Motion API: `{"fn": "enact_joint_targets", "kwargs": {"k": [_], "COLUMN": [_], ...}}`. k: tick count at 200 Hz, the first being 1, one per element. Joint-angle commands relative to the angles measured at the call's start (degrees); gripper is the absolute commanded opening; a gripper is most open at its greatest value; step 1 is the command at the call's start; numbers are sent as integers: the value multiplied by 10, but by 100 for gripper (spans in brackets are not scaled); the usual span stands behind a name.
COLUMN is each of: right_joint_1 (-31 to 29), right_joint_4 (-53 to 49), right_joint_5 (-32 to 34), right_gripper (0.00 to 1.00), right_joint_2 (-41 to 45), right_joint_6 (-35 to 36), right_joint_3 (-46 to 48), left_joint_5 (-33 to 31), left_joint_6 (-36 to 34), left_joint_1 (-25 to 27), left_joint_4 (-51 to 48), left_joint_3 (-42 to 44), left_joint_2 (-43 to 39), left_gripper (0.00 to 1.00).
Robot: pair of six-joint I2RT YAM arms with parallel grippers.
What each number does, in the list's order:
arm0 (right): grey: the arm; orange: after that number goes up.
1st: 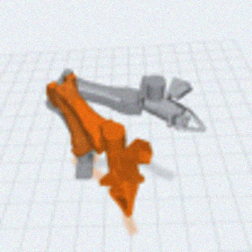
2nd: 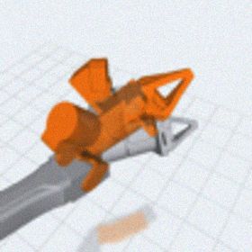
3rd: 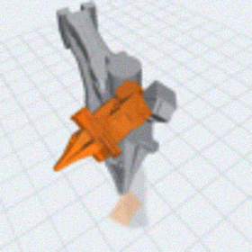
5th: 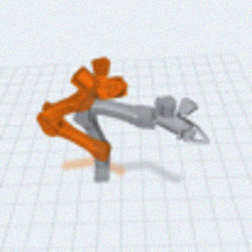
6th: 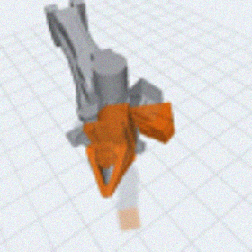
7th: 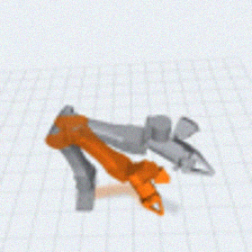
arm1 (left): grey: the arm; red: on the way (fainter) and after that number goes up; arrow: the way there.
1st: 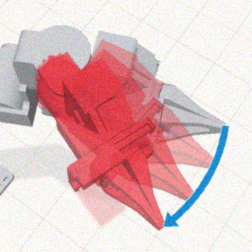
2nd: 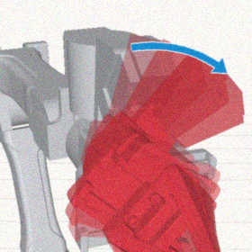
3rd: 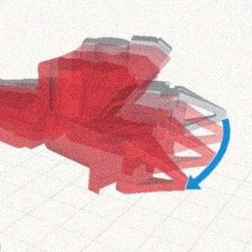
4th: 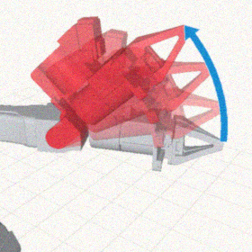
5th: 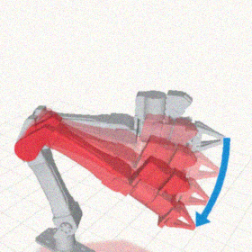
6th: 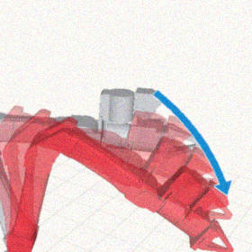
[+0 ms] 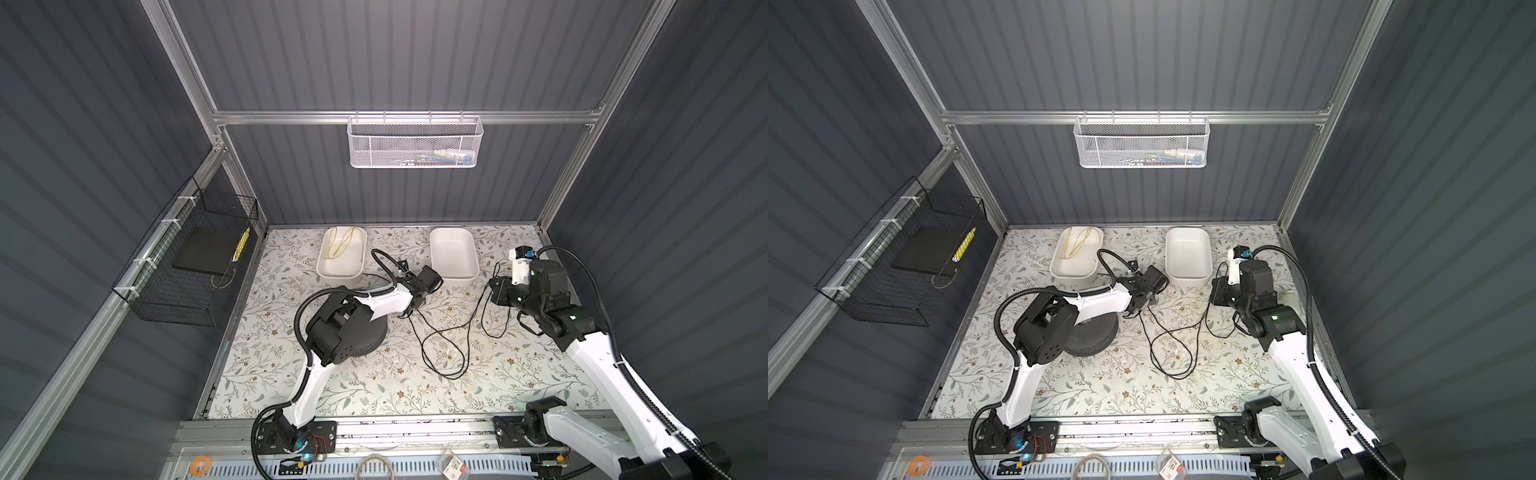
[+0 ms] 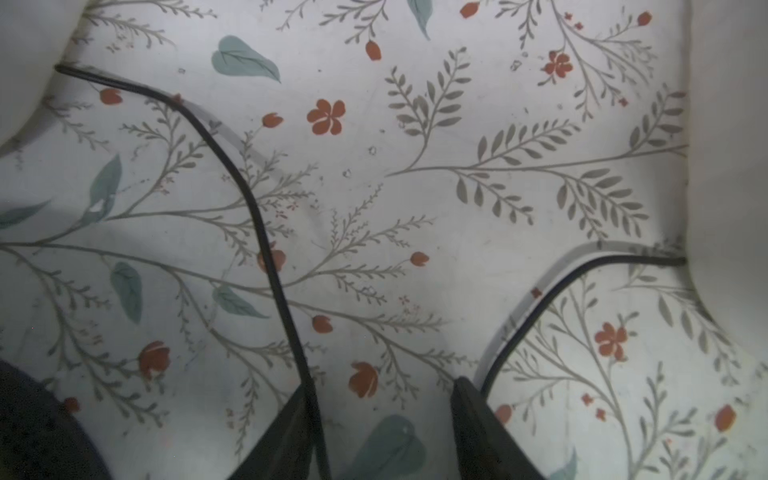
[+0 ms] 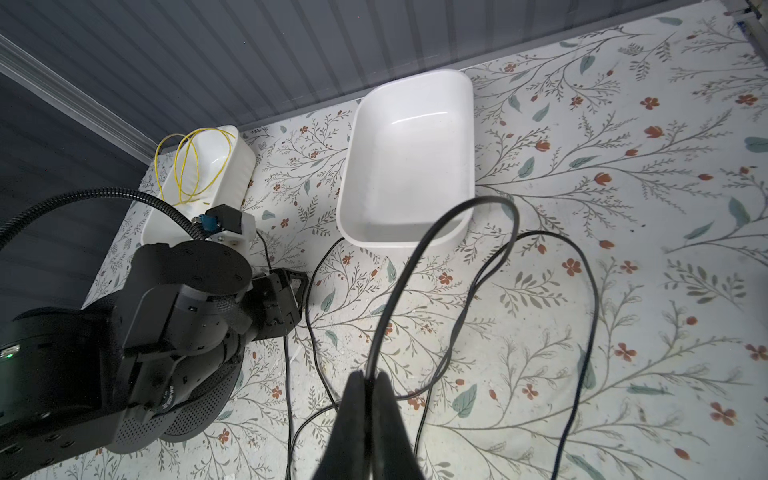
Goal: Wrap the cables
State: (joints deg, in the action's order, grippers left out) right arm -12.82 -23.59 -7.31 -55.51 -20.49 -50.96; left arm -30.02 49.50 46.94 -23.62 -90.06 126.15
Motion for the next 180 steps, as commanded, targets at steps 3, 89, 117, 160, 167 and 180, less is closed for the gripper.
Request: {"fn": "enact_joint_targets", "kwargs": {"k": [3,89,117,160,167,180], "right_joint_1": [9,29,38,51,52,56], "right_joint_4": [10,23,24,29,30,33], "right_joint_5": [-19,-25,-27,-33,-32,-32], "right_gripper": [4,4,5,5,5,6], "right_joint_2": [10,15,11,4,3,-1], "right_joint_6": [-5,-10,-13,-16,-16,-17], "right_joint_3": [9,9,6,6,7,10], "left_joint_5": [13,14,-7,-26,-34,-28], "left_joint_6": [14,-117,-198,-265,-273,-274], "left_joint_1": [1,1,-1,-49,-65,-104], "left_joint_4": [-28,3,-34,-103,-115,-138], "left_joint_3": [7,-42,-123,-188,-193,-203], "left_joint_2": [9,-74,-147,-258,-275,-308], "left_gripper": [48,0,0,0,0,0]}}
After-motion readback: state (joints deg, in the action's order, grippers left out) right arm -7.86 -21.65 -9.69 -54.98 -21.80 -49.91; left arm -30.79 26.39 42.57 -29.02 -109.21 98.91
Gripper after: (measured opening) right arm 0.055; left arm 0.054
